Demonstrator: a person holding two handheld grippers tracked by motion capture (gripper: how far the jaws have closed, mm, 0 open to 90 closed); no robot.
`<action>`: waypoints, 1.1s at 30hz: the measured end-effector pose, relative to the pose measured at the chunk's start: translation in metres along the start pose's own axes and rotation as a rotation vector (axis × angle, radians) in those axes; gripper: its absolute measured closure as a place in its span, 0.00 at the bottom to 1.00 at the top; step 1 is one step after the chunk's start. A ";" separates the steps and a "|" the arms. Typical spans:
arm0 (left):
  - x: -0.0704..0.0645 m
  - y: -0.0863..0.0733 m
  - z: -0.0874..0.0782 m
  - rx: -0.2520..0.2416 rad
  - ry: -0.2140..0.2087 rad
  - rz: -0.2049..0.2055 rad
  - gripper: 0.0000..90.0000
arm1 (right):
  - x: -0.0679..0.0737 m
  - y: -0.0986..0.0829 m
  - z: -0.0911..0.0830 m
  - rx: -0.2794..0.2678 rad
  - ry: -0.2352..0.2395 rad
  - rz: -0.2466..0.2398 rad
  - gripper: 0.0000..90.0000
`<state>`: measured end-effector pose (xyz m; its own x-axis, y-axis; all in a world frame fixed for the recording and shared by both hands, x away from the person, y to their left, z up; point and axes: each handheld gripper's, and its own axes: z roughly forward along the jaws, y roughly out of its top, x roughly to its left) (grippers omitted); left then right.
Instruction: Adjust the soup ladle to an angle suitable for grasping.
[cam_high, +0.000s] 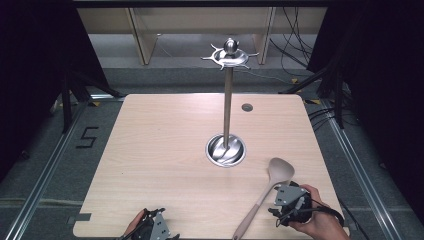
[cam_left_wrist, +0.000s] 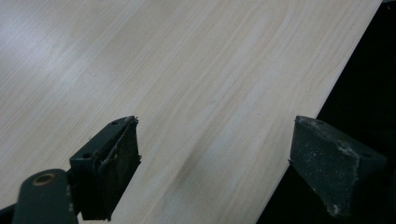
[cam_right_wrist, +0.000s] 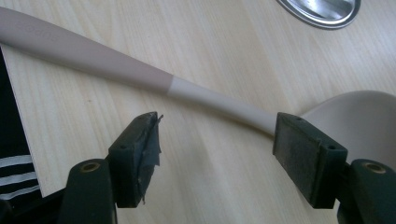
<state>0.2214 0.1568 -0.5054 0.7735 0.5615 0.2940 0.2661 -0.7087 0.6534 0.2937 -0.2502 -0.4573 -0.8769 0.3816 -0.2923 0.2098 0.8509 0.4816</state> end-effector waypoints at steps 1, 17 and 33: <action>0.000 0.000 0.000 0.000 0.000 0.000 0.17 | 0.000 0.000 0.000 0.000 0.000 0.000 0.36; 0.001 0.000 -0.001 -0.003 -0.010 0.001 0.17 | 0.001 0.022 0.009 0.049 0.043 -0.148 0.43; 0.001 0.000 -0.002 -0.003 -0.006 -0.002 0.17 | -0.005 0.039 0.032 0.160 0.161 -0.278 0.56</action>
<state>0.2208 0.1579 -0.5039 0.7763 0.5606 0.2881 0.2663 -0.7060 0.6563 0.3202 -0.2070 -0.4639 -0.9641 0.0767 -0.2543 0.0075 0.9648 0.2629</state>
